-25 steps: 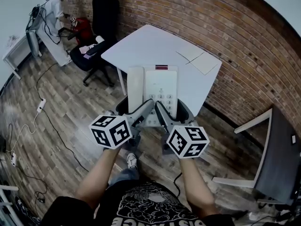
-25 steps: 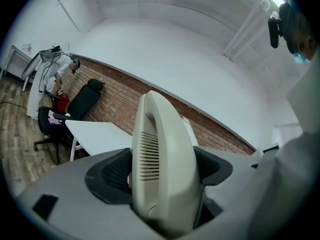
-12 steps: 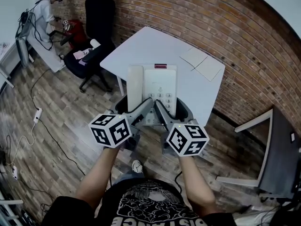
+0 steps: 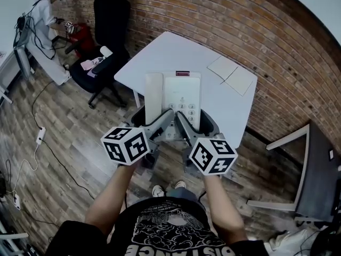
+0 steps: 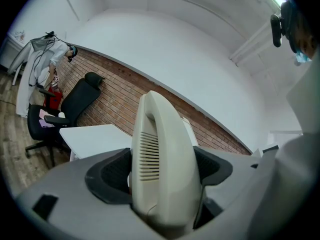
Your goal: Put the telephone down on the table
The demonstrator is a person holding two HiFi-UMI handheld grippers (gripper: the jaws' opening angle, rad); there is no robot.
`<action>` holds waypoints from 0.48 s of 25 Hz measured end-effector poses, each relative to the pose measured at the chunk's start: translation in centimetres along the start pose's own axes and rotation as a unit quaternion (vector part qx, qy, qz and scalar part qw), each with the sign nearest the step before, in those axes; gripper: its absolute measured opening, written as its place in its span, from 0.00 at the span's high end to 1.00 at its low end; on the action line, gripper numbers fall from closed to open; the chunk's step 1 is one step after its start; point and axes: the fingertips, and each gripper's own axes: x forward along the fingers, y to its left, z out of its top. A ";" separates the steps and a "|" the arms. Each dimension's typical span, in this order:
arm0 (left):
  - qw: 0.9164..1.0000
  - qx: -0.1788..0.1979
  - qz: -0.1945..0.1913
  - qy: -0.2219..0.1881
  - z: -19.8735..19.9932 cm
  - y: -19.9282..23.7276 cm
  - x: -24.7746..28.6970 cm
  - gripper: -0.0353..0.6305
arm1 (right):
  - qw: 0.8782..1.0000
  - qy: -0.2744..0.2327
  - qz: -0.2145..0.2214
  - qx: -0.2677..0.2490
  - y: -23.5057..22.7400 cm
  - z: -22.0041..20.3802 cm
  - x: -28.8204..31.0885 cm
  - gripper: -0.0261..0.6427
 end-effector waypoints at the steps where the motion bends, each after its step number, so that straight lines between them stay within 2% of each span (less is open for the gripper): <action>1: 1.000 -0.001 0.000 0.000 0.2 0.3 0.2 0.37 | 1.000 0.000 0.001 -0.001 0.0 0.0 0.4 0.50; 12: 1.000 -0.001 0.016 -0.004 1.8 4.6 4.0 0.37 | 1.000 0.003 0.016 0.003 -1.8 0.4 6.3 0.50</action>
